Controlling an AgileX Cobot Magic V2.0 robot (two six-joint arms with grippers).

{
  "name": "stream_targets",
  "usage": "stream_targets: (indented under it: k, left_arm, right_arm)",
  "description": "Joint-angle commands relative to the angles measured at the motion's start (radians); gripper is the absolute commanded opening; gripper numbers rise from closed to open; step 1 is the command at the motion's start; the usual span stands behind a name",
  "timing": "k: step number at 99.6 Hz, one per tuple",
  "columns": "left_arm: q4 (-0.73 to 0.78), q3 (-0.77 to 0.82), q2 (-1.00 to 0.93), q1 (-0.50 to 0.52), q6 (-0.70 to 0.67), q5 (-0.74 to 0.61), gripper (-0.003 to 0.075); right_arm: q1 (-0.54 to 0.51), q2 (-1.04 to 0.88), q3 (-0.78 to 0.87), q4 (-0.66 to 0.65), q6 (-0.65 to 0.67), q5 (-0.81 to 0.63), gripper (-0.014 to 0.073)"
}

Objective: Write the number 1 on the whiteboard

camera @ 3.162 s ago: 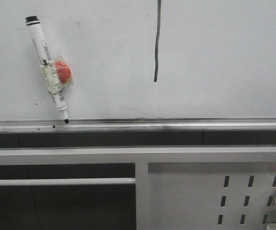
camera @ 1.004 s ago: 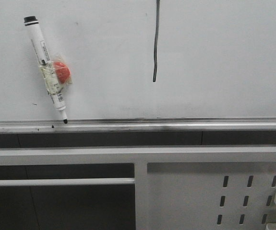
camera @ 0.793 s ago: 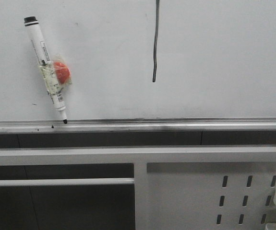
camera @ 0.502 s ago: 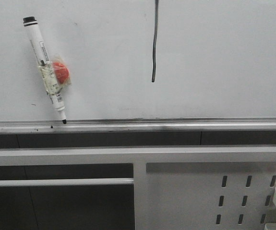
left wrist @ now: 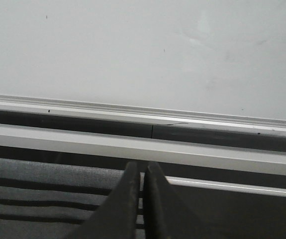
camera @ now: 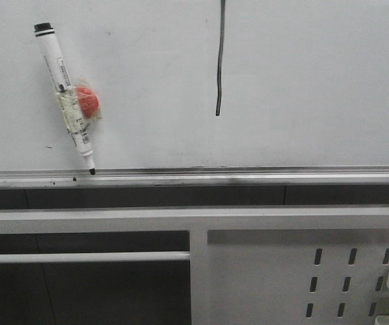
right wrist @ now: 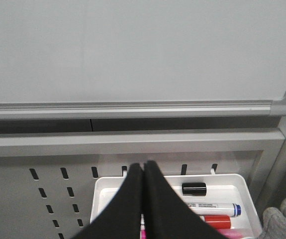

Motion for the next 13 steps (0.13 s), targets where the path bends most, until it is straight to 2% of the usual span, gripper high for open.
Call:
stream_targets:
  k: [1,13]
  left_arm:
    - [-0.011,0.034,-0.022,0.001,0.003,-0.049,-0.002]
    - [-0.011,0.034,-0.022,0.001,0.003,-0.049,-0.002]
  right_arm:
    - [-0.008,-0.017,0.014,-0.018,-0.004,-0.026,-0.0059]
    - [-0.008,-0.017,0.014,-0.018,-0.004,-0.026,-0.0059]
